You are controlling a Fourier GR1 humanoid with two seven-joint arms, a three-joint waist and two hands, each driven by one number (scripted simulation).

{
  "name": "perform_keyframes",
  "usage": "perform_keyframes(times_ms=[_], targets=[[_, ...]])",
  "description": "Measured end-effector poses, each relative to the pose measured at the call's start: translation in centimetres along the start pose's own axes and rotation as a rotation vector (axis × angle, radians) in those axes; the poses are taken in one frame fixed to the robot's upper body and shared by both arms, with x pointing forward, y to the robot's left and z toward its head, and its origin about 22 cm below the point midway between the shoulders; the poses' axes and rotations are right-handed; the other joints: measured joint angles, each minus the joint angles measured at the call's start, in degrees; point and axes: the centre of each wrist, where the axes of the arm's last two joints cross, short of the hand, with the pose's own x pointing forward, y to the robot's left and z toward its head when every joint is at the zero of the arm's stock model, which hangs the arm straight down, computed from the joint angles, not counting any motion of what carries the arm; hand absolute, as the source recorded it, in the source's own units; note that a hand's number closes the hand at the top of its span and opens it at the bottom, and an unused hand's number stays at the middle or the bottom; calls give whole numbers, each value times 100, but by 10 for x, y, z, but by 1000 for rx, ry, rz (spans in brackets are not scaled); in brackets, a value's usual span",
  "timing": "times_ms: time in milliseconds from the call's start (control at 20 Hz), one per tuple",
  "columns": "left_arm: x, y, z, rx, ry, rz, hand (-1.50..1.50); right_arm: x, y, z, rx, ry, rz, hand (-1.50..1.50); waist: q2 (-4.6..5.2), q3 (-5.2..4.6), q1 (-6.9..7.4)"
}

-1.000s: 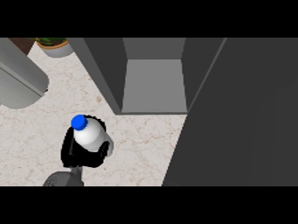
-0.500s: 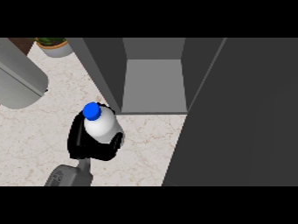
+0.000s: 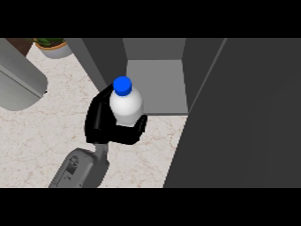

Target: Pick up the bottled water, place it into the cabinet and close the cabinet

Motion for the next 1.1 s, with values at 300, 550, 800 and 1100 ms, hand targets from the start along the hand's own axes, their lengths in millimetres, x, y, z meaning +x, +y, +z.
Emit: perform_keyframes(times_ms=[300, 550, 800, 1100], targets=[[8, -15, -35, 22, -34, -50, 150, -1, -3, 0, -2, -13, 15, -150, 10, 0, -11], [13, -25, -64, 46, -41, -110, 150, -1, -2, 1, -12, -8, 5, -150, 14, -1, -31], [7, -30, -85, 62, -30, -173, 150, 0, -3, 1, -4, -9, 12, -150, 19, -2, -58], [-5, -27, -109, 94, -12, -268, 150, 2, -5, 1, 2, -20, 16, -150, 38, -2, -102]])
